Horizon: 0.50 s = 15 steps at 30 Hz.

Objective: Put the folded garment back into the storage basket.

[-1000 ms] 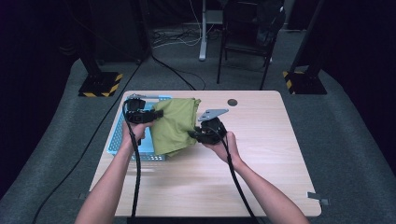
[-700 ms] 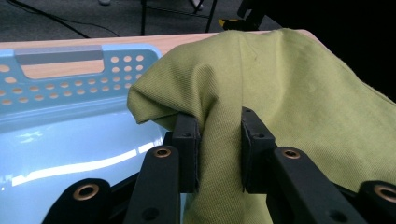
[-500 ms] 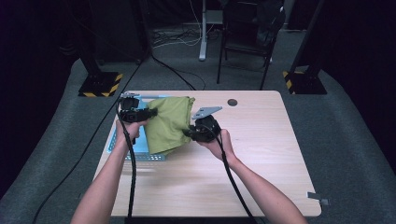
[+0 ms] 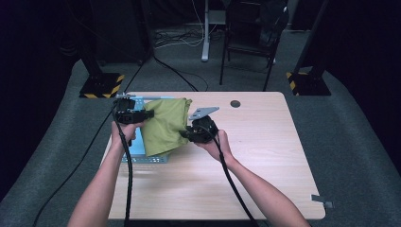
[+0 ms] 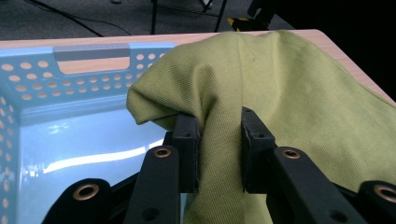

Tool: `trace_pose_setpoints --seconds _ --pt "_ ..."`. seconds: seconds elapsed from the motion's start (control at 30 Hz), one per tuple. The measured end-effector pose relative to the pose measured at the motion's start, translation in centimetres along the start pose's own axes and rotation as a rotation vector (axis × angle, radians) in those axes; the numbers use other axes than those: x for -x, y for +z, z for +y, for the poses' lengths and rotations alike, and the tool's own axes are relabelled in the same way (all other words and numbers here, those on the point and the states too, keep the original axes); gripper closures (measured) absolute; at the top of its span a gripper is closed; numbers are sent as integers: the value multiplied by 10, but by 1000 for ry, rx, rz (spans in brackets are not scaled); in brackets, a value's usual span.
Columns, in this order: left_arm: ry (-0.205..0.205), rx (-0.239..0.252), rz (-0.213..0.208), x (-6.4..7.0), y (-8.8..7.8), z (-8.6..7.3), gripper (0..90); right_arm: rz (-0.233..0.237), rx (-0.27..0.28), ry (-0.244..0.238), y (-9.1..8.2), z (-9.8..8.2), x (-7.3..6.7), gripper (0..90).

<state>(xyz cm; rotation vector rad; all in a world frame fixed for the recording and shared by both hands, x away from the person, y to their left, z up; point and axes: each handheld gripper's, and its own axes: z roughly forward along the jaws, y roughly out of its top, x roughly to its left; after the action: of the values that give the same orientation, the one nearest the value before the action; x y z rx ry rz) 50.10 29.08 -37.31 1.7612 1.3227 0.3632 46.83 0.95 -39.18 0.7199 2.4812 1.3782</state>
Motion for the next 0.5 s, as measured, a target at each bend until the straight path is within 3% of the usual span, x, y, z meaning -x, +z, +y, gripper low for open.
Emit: trace_pose_setpoints --seconds 0.5 --pt "-3 9 29 -12 -12 2 724 18 9 -15 16 8 -6 744"
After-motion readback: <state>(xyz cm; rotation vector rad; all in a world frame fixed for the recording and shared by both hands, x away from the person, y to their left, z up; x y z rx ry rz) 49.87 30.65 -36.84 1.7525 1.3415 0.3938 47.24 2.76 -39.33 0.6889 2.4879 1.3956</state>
